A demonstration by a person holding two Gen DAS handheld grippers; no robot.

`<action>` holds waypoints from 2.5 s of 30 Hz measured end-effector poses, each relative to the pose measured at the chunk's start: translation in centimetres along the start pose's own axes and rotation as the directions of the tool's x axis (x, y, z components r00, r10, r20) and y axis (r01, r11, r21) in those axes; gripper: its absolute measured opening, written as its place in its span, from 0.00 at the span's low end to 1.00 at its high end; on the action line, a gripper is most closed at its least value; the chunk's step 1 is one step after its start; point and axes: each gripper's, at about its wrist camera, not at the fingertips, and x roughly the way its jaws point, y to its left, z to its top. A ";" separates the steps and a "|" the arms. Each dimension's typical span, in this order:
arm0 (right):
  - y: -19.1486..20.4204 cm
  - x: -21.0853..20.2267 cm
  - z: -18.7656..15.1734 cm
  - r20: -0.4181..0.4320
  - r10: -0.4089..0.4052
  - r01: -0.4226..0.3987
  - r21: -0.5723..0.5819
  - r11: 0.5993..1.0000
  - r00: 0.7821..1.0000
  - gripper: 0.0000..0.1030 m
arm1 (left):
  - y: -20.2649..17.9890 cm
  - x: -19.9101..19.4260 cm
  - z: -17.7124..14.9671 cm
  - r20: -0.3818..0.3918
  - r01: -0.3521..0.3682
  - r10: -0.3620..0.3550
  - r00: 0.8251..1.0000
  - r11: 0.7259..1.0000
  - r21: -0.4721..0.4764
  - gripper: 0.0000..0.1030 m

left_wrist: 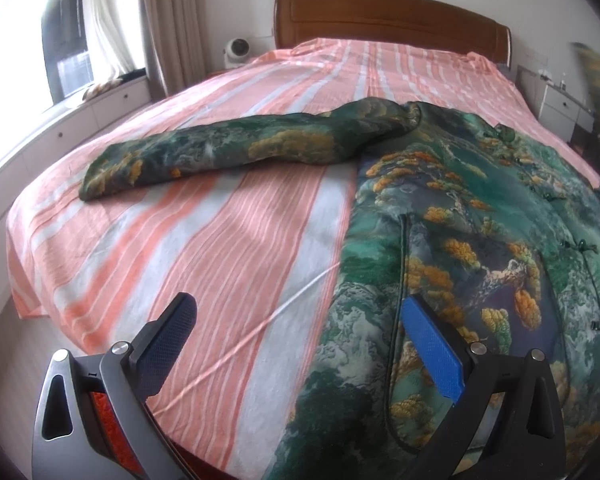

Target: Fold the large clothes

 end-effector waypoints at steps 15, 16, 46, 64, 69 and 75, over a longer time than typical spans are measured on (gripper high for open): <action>2.1 13.8 -15.4 -0.364 0.033 -0.008 0.070 0.998 0.931 0.64 | 0.4 0.6 0.1 -0.026 0.022 -0.022 0.999 0.999 -0.026 0.99; 1.6 12.9 -14.6 -0.354 0.059 -0.028 0.092 0.995 0.933 0.64 | 0.4 0.6 0.1 -0.026 0.023 -0.023 0.999 0.999 -0.028 0.99; 6.1 -6.9 -23.1 -0.204 -0.229 0.144 -0.365 0.920 0.952 0.80 | -0.6 1.1 -0.8 -0.021 -0.009 0.009 1.000 1.000 0.013 1.00; 5.8 -12.3 -27.9 -0.042 -0.212 0.166 -0.483 0.860 0.976 0.81 | 3.3 -1.7 -0.6 -0.097 0.307 -0.325 0.941 0.938 -0.164 0.99; 5.8 -12.0 -28.3 -0.063 -0.204 0.148 -0.486 0.861 0.977 0.81 | 3.5 -1.6 -0.6 -0.116 0.315 -0.339 0.934 0.931 -0.183 0.99; 6.0 -12.0 -28.6 -0.064 -0.194 0.136 -0.502 0.854 0.979 0.81 | 3.4 -1.7 -1.5 -0.178 0.331 -0.352 0.919 0.934 -0.137 0.99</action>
